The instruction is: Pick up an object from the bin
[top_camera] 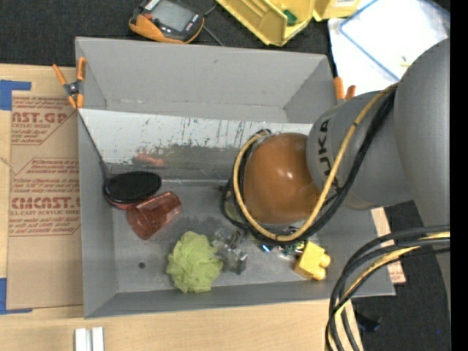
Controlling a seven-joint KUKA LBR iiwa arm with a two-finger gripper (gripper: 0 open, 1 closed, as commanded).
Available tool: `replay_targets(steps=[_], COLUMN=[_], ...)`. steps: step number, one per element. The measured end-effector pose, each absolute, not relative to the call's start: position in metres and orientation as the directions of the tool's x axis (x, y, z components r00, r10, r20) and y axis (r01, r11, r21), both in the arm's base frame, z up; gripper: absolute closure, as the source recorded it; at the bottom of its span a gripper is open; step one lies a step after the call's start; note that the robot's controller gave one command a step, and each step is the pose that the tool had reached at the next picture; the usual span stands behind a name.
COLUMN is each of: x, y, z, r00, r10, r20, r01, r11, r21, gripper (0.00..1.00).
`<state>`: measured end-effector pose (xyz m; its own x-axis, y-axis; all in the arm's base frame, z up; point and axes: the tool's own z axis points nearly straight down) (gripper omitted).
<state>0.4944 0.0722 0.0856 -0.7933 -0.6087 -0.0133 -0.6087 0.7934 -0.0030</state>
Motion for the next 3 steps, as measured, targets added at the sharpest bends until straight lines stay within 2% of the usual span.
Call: replay_targets(steps=[1, 2, 3], x=[0.546, 0.504, 0.539], y=[0.154, 0.103, 0.156], z=[0.071, 0.086, 0.133], r00=[-0.879, -0.816, -0.879], r10=[-0.476, -0.578, -0.477], r20=[-0.02, -0.003, -0.03], r01=[-0.476, -0.578, -0.477], r11=[0.88, 0.816, 0.879], r21=[-0.001, -0.001, 0.002], gripper=[1.0, 1.0, 1.0])
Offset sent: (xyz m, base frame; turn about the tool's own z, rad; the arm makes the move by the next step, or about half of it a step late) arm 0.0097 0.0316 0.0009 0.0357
